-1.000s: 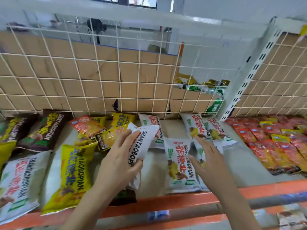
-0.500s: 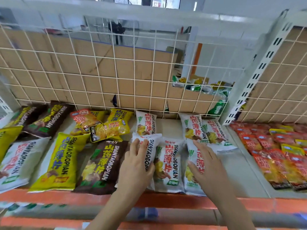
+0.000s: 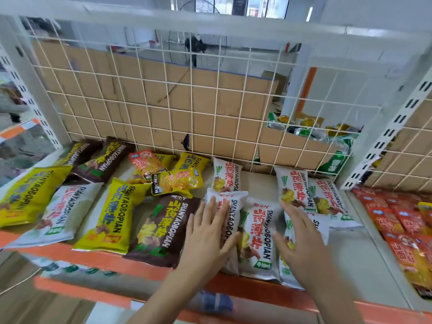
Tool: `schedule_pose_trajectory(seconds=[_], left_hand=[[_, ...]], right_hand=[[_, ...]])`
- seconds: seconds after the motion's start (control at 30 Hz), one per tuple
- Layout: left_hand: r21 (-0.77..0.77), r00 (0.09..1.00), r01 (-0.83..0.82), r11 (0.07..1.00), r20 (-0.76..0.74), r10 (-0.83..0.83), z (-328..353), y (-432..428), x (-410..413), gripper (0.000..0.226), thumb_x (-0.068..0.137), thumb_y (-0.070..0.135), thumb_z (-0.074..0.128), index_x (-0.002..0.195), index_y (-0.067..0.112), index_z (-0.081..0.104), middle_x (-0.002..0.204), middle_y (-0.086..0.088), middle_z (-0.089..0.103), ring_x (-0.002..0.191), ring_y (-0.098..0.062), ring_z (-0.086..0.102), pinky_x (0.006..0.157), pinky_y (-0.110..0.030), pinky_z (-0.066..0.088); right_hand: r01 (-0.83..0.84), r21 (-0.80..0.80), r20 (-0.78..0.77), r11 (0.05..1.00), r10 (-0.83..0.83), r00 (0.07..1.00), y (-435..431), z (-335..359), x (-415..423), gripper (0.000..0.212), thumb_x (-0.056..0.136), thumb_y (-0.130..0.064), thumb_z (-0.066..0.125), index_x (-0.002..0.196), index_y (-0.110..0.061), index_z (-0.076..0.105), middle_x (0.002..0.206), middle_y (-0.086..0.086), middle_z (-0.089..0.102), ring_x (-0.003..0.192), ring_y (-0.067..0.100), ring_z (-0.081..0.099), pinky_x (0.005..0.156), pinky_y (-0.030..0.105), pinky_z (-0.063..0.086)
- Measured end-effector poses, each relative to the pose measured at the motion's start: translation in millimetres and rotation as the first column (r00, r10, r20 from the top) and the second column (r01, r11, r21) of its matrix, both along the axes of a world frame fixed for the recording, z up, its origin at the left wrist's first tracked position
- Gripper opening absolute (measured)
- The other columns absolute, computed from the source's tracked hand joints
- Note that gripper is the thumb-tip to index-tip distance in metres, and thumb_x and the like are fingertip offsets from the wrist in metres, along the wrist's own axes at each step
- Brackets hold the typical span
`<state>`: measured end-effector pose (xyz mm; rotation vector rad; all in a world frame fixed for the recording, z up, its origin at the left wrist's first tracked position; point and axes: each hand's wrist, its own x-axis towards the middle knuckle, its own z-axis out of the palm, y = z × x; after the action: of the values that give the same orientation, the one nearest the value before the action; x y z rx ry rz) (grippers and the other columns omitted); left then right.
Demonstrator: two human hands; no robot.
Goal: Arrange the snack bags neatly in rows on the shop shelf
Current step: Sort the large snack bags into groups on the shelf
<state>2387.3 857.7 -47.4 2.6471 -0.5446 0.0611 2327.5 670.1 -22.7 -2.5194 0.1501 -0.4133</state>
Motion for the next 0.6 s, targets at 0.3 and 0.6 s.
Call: schedule_pose_trajectory(seconds=[0.3,0.6], left_hand=[[-0.210,0.977,-0.052,0.976,0.189,0.093,37,103,38,0.057,0.081,0.046,0.040,0.131,0.020,0.049,0.129,-0.003,0.054,0.111,-0.024,0.056,0.091,-0.039,0.047],[-0.187,0.919,-0.315,0.930,0.184,0.349,42,221,75,0.043,0.083,0.019,0.065,0.124,0.010,0.056,0.125,-0.009,0.056,0.111,-0.031,0.055,0.087,-0.040,0.044]], right_hand=[[-0.016,-0.014,-0.009,1.000,0.016,1.000,38,4,22,0.055,0.092,-0.032,0.054,0.141,-0.029,0.031,0.140,-0.009,0.037,0.123,-0.001,0.028,0.099,0.023,0.025],[-0.078,-0.010,0.006,0.997,0.078,0.997,102,11,58,0.064,0.080,-0.057,0.035,0.139,-0.033,0.034,0.136,-0.014,0.040,0.129,0.008,0.035,0.100,0.025,0.027]])
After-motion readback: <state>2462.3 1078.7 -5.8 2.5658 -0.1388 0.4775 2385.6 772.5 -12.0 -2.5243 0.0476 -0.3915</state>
